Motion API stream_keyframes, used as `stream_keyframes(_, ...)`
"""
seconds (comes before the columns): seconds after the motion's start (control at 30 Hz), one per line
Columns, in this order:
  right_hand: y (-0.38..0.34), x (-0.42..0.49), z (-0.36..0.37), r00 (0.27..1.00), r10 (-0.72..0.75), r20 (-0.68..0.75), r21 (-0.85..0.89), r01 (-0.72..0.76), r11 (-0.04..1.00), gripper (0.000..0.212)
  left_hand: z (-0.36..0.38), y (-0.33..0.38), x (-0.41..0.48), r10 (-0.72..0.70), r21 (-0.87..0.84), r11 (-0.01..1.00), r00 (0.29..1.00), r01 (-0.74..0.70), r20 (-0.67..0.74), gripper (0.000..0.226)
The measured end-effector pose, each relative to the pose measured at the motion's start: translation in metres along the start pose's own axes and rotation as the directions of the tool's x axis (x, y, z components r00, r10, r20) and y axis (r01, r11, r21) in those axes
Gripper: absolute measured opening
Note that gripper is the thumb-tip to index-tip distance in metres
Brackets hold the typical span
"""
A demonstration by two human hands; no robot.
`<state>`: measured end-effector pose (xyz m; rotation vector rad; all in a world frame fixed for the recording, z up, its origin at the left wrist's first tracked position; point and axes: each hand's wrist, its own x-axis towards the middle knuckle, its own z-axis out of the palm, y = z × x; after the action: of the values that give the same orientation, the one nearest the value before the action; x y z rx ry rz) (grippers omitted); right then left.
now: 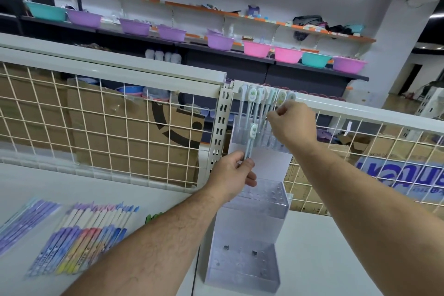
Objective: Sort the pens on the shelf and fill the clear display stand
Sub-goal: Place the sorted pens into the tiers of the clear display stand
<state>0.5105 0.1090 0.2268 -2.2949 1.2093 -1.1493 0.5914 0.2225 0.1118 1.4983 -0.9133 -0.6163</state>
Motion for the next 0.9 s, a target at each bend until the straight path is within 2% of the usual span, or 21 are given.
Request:
stream_keyframes(0.07, 0.005, -0.014, -0.002, 0.998, 0.01, 0.066, 0.058, -0.014, 0.998, 0.023, 0.0, 0.001, 0.0, -0.002, -0.015, 1.0, 1.0, 0.003, 0.007, 0.018)
stream_keyframes(0.2, 0.013, -0.042, 0.004, 0.913, 0.032, 0.407, 0.201, -0.124, 0.972, 0.017, 0.0, 0.002, -0.001, 0.003, -0.007, 1.0, 1.0, -0.003, 0.028, 0.02)
stream_keyframes(0.27, 0.016, -0.048, 0.007, 0.895, 0.002, 0.446, 0.238, -0.121, 0.964, 0.022, -0.001, 0.002, -0.002, 0.011, 0.018, 1.0, 0.999, -0.011, 0.034, 0.021)
stream_keyframes(0.43, 0.013, -0.044, -0.006, 0.917, -0.015, 0.398, 0.295, -0.113, 0.949, 0.017, -0.001, 0.002, -0.003, -0.001, -0.043, 0.999, 1.0, 0.002, 0.025, 0.022)
stream_keyframes(0.57, 0.003, -0.017, -0.035, 0.979, 0.015, 0.203, 0.361, -0.088, 0.929, 0.012, -0.001, 0.0, -0.001, -0.022, -0.068, 0.997, 1.0, 0.023, 0.009, 0.02)
stream_keyframes(0.7, -0.005, 0.007, -0.049, 1.0, 0.024, 0.011, 0.387, -0.026, 0.922, 0.013, -0.001, 0.001, -0.001, -0.014, -0.039, 0.999, 1.0, 0.014, 0.005, 0.02)
stream_keyframes(0.9, -0.007, 0.016, -0.035, 1.0, -0.002, -0.025, 0.303, 0.009, 0.953, 0.013, -0.001, 0.002, -0.003, 0.011, -0.008, 1.0, 1.0, -0.011, 0.002, 0.021)
